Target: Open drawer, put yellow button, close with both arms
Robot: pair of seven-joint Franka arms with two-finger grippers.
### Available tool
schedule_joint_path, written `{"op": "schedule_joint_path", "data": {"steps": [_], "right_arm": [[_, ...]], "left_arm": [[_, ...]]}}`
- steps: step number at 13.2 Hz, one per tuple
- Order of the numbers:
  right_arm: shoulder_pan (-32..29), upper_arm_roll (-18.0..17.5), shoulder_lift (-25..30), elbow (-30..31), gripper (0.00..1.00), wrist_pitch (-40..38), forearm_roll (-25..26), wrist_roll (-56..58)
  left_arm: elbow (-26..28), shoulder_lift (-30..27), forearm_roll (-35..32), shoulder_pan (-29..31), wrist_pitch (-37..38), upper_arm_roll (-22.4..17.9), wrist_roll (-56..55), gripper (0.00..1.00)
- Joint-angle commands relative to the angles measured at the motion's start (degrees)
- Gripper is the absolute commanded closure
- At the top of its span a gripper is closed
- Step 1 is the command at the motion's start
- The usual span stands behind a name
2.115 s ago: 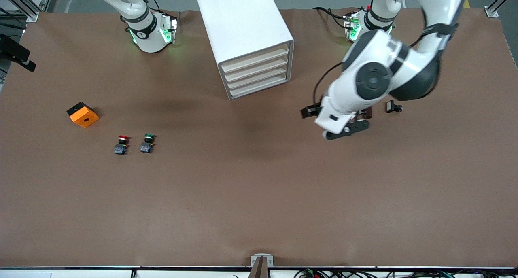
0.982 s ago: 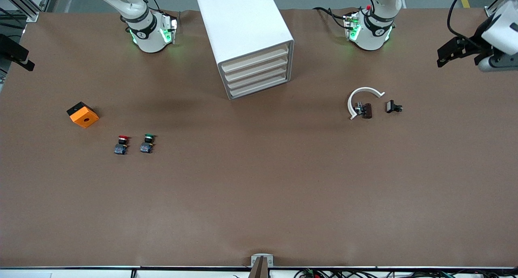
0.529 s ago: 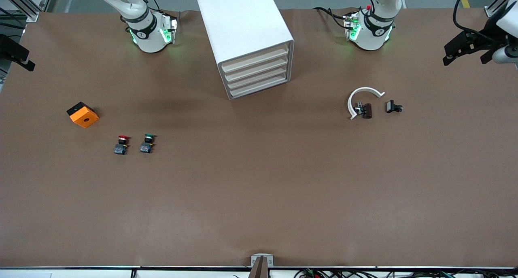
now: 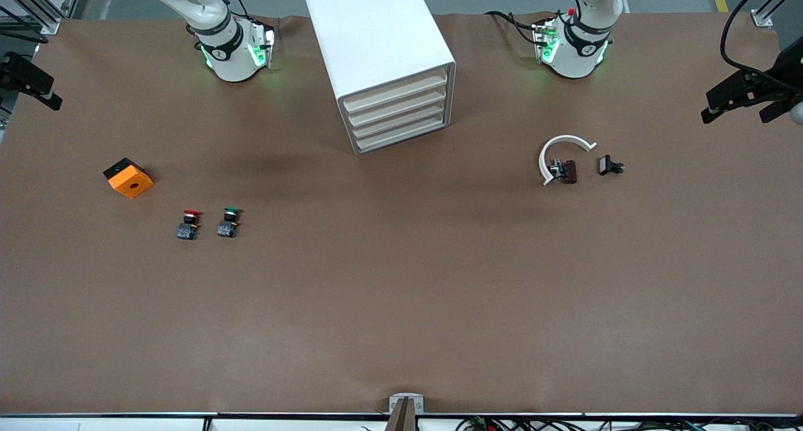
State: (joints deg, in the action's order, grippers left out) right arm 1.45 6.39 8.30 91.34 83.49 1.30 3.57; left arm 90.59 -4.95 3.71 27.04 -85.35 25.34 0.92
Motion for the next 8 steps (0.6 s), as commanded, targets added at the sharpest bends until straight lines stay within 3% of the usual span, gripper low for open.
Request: {"op": "schedule_joint_path", "data": {"steps": [1, 4, 8], "right_arm": [[0.13, 0.11, 1.28, 0.77, 0.0, 0.18, 0.11, 0.3], [-0.05, 0.29, 1.28, 0.86, 0.0, 0.44, 0.11, 0.3], [0.04, 0.29, 1.28, 0.86, 0.0, 0.36, 0.11, 0.3]], "left_arm": [[-3.65, 3.1, -1.25, -1.62, 0.71, 0.33, 0.67, 0.0], [-4.36, 3.11, -4.23, -5.84, 0.8, -0.9, 0.32, 0.0], [-4.54, 3.02, -4.59, -15.24, 0.97, -10.37, 0.14, 0.0]]}}
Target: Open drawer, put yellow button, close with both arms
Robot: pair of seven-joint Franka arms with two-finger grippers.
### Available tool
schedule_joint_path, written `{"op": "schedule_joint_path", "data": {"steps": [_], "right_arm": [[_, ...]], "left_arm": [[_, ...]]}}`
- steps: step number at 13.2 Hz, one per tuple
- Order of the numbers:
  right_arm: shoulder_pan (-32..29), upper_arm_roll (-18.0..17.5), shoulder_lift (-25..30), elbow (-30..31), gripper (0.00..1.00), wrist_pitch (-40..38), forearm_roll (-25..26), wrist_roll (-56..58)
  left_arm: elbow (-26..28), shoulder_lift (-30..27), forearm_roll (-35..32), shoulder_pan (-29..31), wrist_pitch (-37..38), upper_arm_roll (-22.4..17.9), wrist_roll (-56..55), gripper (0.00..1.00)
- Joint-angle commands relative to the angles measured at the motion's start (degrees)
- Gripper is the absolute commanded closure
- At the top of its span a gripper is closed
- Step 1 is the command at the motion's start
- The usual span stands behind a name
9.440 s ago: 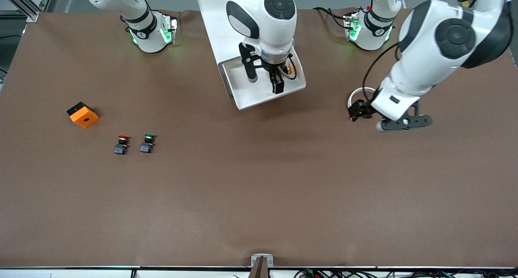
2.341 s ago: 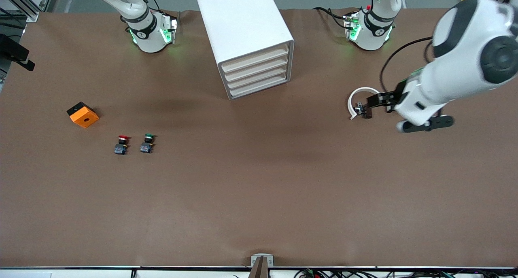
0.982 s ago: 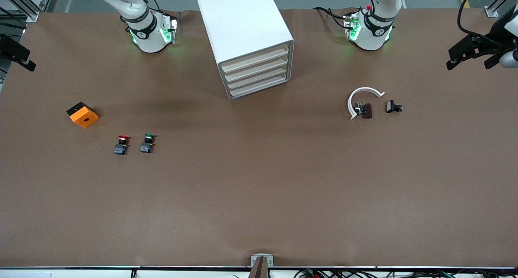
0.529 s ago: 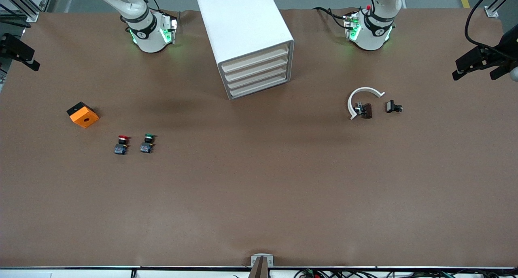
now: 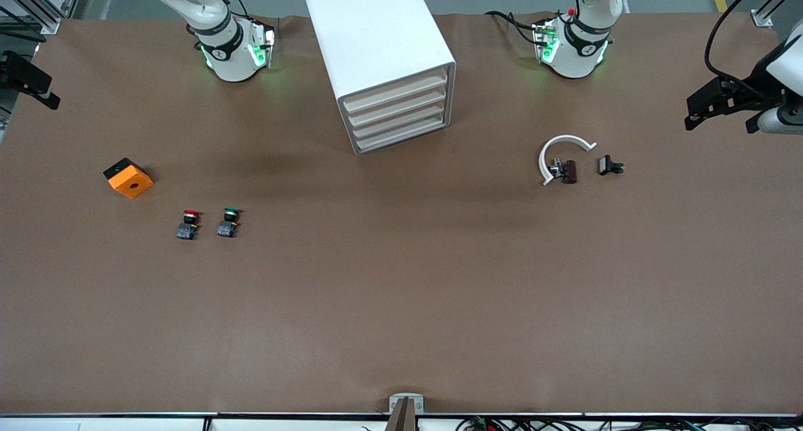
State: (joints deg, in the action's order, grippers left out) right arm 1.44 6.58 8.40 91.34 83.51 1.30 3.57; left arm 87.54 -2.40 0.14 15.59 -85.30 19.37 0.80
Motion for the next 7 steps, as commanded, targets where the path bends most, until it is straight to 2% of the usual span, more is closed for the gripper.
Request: {"op": "schedule_joint_path", "data": {"steps": [1, 4, 5, 7], "right_arm": [[-0.04, 0.1, 1.18, 0.86, 0.0, 0.25, 0.11, 0.3], [-0.13, 0.19, 1.18, 0.86, 0.0, 0.16, 0.02, 0.3], [-0.13, 0.19, 1.18, 0.86, 0.0, 0.33, 0.11, 0.39], [-0.13, 0.19, 1.18, 0.86, 0.0, 0.33, 0.02, 0.39]], "left_arm": [[-1.49, 0.55, -1.02, -6.25, 0.93, -6.87, 0.51, 0.0], [-1.49, 0.47, -1.02, -14.78, 0.93, -15.22, 0.34, 0.0], [-1.49, 0.38, -1.02, -16.28, 0.93, -16.81, 0.34, 0.0], [-1.49, 0.38, -1.02, -16.82, 1.01, -17.35, 0.34, 0.0]]}}
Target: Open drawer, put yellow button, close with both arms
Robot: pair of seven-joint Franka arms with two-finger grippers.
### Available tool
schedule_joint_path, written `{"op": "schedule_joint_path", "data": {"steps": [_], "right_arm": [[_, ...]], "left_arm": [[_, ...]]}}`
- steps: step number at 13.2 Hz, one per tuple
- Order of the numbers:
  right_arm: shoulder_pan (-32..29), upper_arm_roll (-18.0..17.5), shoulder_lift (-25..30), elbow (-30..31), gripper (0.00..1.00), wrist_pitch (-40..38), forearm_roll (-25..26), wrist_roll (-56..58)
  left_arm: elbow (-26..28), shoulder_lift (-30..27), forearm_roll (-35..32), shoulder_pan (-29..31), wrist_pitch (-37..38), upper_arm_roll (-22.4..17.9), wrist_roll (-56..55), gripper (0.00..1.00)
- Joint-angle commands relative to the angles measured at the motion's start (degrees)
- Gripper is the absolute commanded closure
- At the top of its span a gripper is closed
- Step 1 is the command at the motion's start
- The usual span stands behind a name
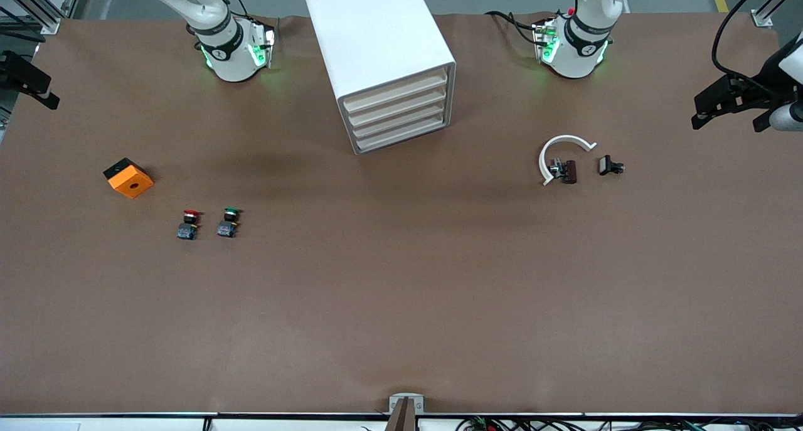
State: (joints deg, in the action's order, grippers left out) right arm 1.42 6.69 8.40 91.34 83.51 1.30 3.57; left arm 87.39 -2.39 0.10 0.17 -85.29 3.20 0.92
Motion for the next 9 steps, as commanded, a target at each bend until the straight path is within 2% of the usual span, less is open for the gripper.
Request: {"op": "schedule_joint_path", "data": {"steps": [1, 9], "right_arm": [[-0.1, 0.08, 1.18, 0.86, 0.0, 0.34, 0.02, 0.39], [-0.36, 0.17, 1.18, 0.86, 0.0, 0.42, 0.11, 1.79]], "left_arm": [[-1.35, 0.37, -0.98, -1.4, 0.91, -1.18, 0.14, 0.0], [-2.58, 0.28, -0.98, -1.23, 0.91, -0.66, -0.21, 0.0]]}}
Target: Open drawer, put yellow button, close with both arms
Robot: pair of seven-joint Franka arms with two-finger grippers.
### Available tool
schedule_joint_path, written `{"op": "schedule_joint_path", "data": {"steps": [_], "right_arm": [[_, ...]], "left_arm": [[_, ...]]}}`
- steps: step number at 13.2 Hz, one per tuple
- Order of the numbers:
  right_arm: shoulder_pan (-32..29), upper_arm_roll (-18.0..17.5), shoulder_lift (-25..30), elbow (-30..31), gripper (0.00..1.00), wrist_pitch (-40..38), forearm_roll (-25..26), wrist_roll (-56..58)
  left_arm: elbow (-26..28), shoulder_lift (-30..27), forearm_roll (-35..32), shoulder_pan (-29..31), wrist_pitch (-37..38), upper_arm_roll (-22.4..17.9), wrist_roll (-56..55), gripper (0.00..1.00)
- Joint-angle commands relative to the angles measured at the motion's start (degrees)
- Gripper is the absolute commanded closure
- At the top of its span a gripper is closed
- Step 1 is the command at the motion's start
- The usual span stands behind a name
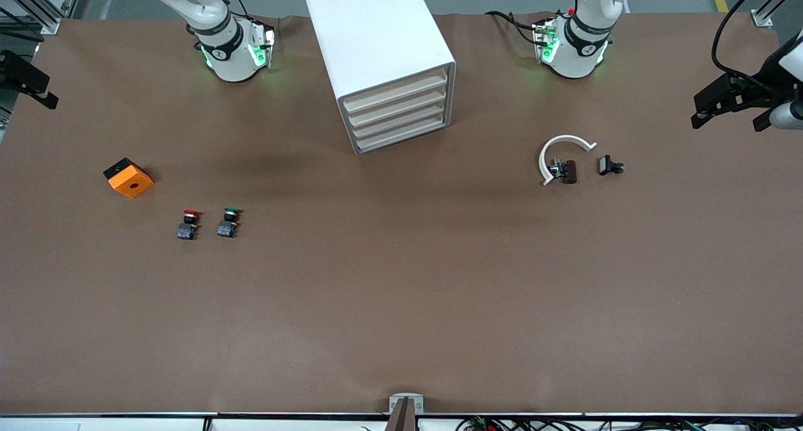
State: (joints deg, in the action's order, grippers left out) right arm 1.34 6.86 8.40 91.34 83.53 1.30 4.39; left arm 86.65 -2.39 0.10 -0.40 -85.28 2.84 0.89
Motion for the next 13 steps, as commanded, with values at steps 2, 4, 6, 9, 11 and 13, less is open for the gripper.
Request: {"op": "schedule_joint_path", "data": {"steps": [2, 4, 6, 9, 11, 13], "right_arm": [[-0.29, -0.01, 1.18, 0.86, 0.0, 0.4, 0.11, 0.97], [-0.2, -0.01, 1.18, 0.86, 0.0, 0.31, 0.11, 0.97], [-0.29, -0.01, 1.18, 0.86, 0.0, 0.31, 0.11, 0.97], [-0.29, -0.01, 1.18, 0.86, 0.0, 0.23, 0.11, 1.06], [-0.29, -0.01, 1.18, 0.86, 0.0, 0.23, 0.11, 1.06], [-0.29, -0.01, 1.18, 0.86, 0.0, 0.23, 0.11, 1.06]], "left_arm": [[-1.75, 0.28, -0.98, -0.48, 0.91, -0.38, -0.19, 0.0], [-1.66, 0.72, -0.81, 0.04, 0.91, -0.64, 0.25, 0.0], [-0.87, 1.07, 0.33, 1.36, 0.99, -0.65, 0.17, 0.0], [3.25, 0.2, 0.42, 1.97, -2.15, -0.65, -0.19, 0.0], [7.72, -2.6, 0.42, 3.12, -5.84, -0.56, -0.19, 0.0], [9.94, -4.2, 0.42, 3.03, -7.79, -0.3, -0.19, 0.0]]}}
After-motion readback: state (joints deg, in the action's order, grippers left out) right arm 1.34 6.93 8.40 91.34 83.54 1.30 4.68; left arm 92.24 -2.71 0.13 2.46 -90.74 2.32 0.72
